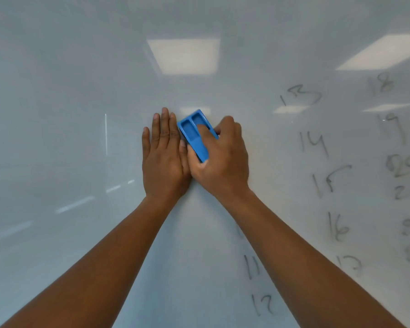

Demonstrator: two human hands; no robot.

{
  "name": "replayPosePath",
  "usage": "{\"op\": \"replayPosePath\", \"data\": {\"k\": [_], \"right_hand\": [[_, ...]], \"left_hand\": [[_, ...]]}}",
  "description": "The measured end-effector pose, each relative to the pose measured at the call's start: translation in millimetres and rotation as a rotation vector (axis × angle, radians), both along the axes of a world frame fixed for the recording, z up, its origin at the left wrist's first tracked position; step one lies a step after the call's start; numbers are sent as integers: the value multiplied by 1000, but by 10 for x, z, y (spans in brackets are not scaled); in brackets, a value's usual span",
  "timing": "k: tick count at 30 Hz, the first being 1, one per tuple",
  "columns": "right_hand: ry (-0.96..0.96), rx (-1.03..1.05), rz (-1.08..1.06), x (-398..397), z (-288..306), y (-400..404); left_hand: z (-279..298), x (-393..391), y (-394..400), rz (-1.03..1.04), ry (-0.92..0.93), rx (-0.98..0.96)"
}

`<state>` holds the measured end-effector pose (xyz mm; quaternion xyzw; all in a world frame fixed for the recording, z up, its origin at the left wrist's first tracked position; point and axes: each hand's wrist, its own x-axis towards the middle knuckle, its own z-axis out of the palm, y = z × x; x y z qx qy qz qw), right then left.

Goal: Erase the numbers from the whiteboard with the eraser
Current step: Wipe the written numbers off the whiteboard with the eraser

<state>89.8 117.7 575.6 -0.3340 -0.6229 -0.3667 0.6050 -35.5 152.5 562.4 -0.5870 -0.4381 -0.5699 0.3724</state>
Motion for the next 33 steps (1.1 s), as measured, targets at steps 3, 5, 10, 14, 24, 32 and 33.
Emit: {"op": "replayPosePath", "data": {"k": [3, 5, 10, 14, 24, 32, 33], "right_hand": [[115, 20, -2, 282, -182, 11], [219, 26, -23, 446, -86, 29], [311, 3, -49, 330, 131, 46], [85, -3, -20, 102, -354, 11], [411, 15, -67, 789, -411, 76], [85, -32, 14, 180, -1003, 1], [92, -41, 9, 238, -1162, 5]], "left_hand": [[-10, 8, -20, 12, -5, 10], [-16, 21, -13, 16, -10, 14], [-35, 40, 9, 35, -19, 19], [-40, 28, 20, 22, -11, 28], [-72, 51, 45, 31, -45, 31], [-100, 13, 34, 16, -28, 37], [-114, 10, 32, 13, -28, 37]]}}
